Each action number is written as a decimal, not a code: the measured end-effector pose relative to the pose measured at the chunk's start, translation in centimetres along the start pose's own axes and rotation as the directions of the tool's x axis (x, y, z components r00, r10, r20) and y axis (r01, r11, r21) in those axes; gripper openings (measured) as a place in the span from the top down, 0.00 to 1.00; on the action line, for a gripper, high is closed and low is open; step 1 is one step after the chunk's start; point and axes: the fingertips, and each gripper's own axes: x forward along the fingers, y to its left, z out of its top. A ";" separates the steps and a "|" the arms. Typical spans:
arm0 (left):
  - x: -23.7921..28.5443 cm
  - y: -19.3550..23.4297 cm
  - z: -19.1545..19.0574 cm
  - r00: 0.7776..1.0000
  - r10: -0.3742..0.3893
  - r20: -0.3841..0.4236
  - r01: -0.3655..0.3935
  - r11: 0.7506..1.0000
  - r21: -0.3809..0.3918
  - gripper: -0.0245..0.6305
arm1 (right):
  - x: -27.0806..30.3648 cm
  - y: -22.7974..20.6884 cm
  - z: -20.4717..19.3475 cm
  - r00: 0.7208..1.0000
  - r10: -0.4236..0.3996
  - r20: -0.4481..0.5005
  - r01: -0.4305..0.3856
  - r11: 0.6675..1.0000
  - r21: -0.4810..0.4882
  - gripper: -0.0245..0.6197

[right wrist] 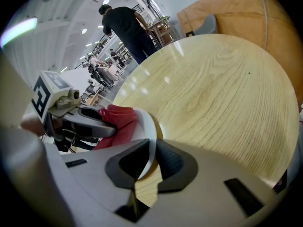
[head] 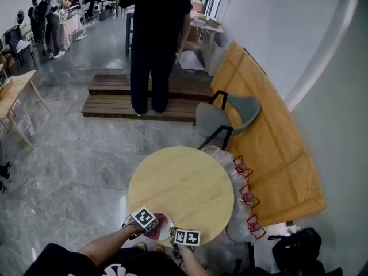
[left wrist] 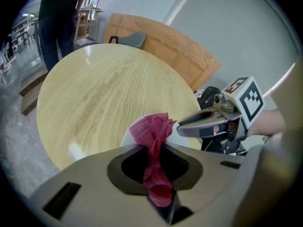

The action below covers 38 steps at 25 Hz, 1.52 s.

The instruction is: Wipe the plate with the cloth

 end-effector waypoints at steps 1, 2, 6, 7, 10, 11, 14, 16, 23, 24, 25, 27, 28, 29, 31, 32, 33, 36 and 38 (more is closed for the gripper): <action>0.1 0.2 -0.2 1.000 0.000 -0.001 0.000 1.000 -0.006 0.86 | 0.0 0.0 -0.1 1.000 -0.001 0.001 0.001 1.000 0.001 0.86; 0.0 0.4 -0.4 1.000 0.001 -0.002 -0.001 1.000 -0.011 0.86 | -0.1 0.1 -0.1 1.000 -0.002 0.002 0.002 1.000 0.001 0.86; -0.7 1.0 -0.6 1.000 0.013 0.000 -0.013 1.000 -0.020 0.86 | -0.2 0.1 0.2 1.000 -0.004 0.004 0.004 1.000 0.000 0.86; -0.8 1.1 -0.7 1.000 0.017 0.000 -0.017 1.000 -0.021 0.86 | -0.2 0.1 0.1 1.000 -0.005 0.004 0.005 1.000 0.000 0.86; -1.5 1.4 -1.0 0.999 0.041 0.003 -0.041 0.999 -0.011 0.86 | -0.3 0.0 -0.2 1.000 -0.006 0.007 0.006 1.000 0.003 0.86; -1.7 1.5 -1.1 0.999 0.050 0.005 -0.050 0.999 -0.011 0.86 | -0.3 0.0 -0.2 1.000 -0.005 0.008 0.005 1.000 0.002 0.86; -2.0 1.7 -1.4 0.999 0.047 0.011 -0.047 0.998 -0.031 0.86 | -0.4 0.1 -0.2 1.000 -0.005 0.011 0.005 1.000 0.004 0.86; -2.3 1.7 -1.7 0.999 0.052 0.015 -0.051 0.998 -0.036 0.86 | -0.5 0.1 -0.3 1.000 -0.010 0.012 0.010 1.000 0.009 0.86; -2.9 2.9 -1.9 0.995 0.097 0.034 -0.096 0.995 -0.034 0.86 | -2.1 -1.6 0.7 0.997 -0.061 0.039 0.060 0.998 0.019 0.86; -3.1 2.9 -1.8 0.994 0.098 0.042 -0.096 0.995 -0.035 0.86 | -2.6 -1.9 1.0 0.996 -0.066 0.051 0.065 0.998 0.024 0.86; -3.5 2.7 -1.4 0.994 0.097 0.057 -0.095 0.995 -0.035 0.86 | -3.1 -2.0 1.4 0.995 -0.067 0.067 0.066 0.998 0.025 0.86; -4.9 2.3 -0.1 0.989 0.095 0.112 -0.092 0.995 -0.029 0.86 | -4.4 -1.5 2.5 0.992 -0.056 0.110 0.056 0.998 0.003 0.86; -6.0 2.0 0.9 0.984 0.097 0.146 -0.095 0.995 -0.020 0.86 | -5.2 -0.9 3.3 0.989 -0.047 0.140 0.051 0.998 -0.021 0.86; -7.2 1.7 2.0 0.978 0.101 0.184 -0.101 0.995 -0.009 0.86 | -6.1 -0.1 4.3 0.983 -0.039 0.178 0.049 0.997 -0.052 0.86; -9.9 0.8 4.3 0.960 0.104 0.261 -0.109 0.994 0.003 0.86 | -8.5 2.1 6.8 0.961 -0.021 0.274 0.057 0.991 -0.122 0.88; -11.4 0.1 5.4 0.949 0.103 0.299 -0.110 0.994 0.005 0.86 | -9.9 3.5 8.1 0.945 -0.009 0.327 0.064 0.985 -0.158 0.89; -12.8 -0.6 6.4 0.935 0.100 0.340 -0.111 0.994 0.011 0.86 | -11.5 5.1 9.3 0.925 0.006 0.381 0.073 0.978 -0.194 0.90; -17.8 -3.6 9.0 0.873 0.095 0.478 -0.145 0.987 0.069 0.86 | -16.6 10.1 11.9 0.846 0.064 0.529 0.115 0.947 -0.299 0.92; -21.1 -5.9 10.2 0.803 0.078 0.591 -0.179 0.977 0.114 0.86 | -19.8 13.2 13.0 0.786 0.107 0.609 0.151 0.922 -0.357 0.92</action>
